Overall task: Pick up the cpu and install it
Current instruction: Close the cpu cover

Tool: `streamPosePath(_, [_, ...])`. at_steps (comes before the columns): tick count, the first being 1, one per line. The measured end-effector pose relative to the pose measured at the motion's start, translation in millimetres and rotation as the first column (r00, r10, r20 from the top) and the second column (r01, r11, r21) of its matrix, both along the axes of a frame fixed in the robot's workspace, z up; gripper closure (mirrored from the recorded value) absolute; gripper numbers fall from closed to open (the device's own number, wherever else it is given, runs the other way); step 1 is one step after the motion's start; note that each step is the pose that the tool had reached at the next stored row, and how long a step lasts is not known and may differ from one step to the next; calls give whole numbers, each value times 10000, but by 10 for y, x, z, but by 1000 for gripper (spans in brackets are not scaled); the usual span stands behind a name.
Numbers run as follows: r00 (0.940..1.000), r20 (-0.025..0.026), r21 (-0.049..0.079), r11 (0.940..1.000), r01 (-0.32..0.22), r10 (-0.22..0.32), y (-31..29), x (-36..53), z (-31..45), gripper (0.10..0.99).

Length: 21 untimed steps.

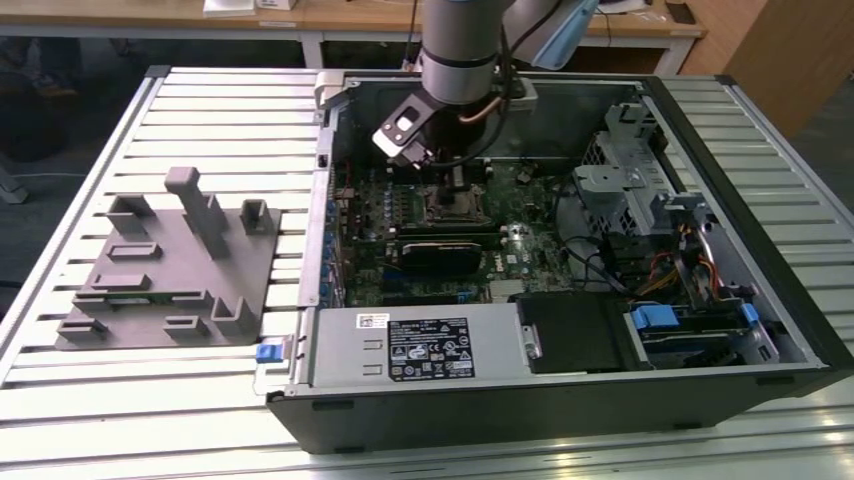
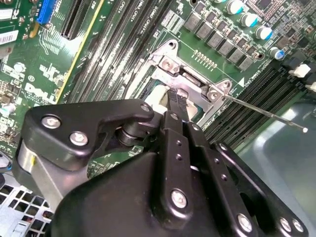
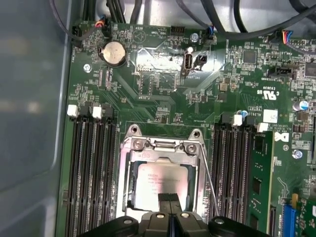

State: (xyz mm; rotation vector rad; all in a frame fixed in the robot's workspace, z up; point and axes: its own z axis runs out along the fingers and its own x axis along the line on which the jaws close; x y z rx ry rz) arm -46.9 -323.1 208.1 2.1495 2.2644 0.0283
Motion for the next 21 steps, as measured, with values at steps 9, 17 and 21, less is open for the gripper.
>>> streamPosePath(9, [10000,0,0,10000,0,0,0,68,0,980])
streamPosePath(17, [10000,-2,-2,10000,0,0,0,83,5,980])
streamPosePath(21, [10000,-1,0,10000,0,0,0,83,16,980])
